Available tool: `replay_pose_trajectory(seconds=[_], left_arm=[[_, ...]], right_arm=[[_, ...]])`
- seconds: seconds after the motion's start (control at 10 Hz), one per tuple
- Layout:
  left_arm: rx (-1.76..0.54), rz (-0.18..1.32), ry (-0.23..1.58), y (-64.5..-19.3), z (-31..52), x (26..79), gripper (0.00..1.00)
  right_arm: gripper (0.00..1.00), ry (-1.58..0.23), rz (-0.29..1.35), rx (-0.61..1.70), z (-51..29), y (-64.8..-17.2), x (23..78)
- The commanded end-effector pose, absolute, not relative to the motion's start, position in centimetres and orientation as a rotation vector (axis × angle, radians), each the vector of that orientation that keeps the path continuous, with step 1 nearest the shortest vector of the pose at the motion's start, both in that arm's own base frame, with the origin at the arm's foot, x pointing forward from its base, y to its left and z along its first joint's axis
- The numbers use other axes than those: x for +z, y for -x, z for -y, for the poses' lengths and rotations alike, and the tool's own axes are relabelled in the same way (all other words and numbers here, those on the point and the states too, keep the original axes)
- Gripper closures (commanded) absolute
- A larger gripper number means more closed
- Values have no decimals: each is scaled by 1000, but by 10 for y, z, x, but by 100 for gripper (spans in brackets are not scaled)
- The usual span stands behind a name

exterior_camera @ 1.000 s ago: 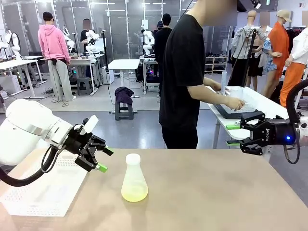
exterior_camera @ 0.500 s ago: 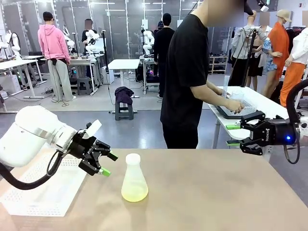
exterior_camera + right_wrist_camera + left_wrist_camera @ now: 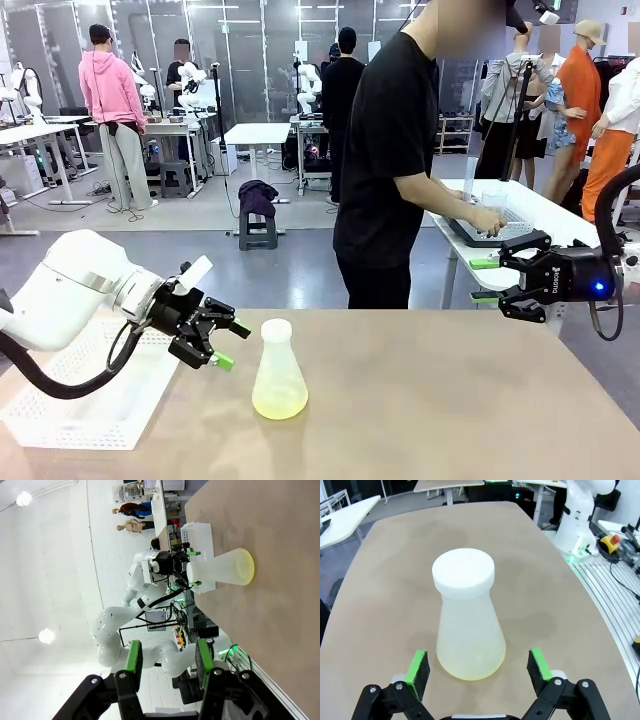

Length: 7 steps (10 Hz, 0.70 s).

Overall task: Prepare the solutions needed for the experiment.
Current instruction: When the human places the Big flask in the center of the table, pick up the Big flask and place it in the left Organizing basket.

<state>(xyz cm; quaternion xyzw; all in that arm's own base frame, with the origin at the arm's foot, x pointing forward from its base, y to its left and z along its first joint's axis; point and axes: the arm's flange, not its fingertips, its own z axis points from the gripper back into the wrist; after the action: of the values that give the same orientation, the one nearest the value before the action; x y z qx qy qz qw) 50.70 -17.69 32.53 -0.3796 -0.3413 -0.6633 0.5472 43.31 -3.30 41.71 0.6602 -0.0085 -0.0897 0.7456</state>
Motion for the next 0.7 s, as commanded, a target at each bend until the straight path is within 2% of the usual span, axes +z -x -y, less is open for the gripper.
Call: replay_pose_trajectory(seconds=[0.0, 0.6], left_arm=[[-1581, 896, 948, -513, 178, 322, 0], [-1552, 885, 1025, -525, 202, 312, 0]], right_arm=[[45, -1450, 17, -194, 33, -433, 418], [45, -1450, 17, -194, 33, -433, 418]])
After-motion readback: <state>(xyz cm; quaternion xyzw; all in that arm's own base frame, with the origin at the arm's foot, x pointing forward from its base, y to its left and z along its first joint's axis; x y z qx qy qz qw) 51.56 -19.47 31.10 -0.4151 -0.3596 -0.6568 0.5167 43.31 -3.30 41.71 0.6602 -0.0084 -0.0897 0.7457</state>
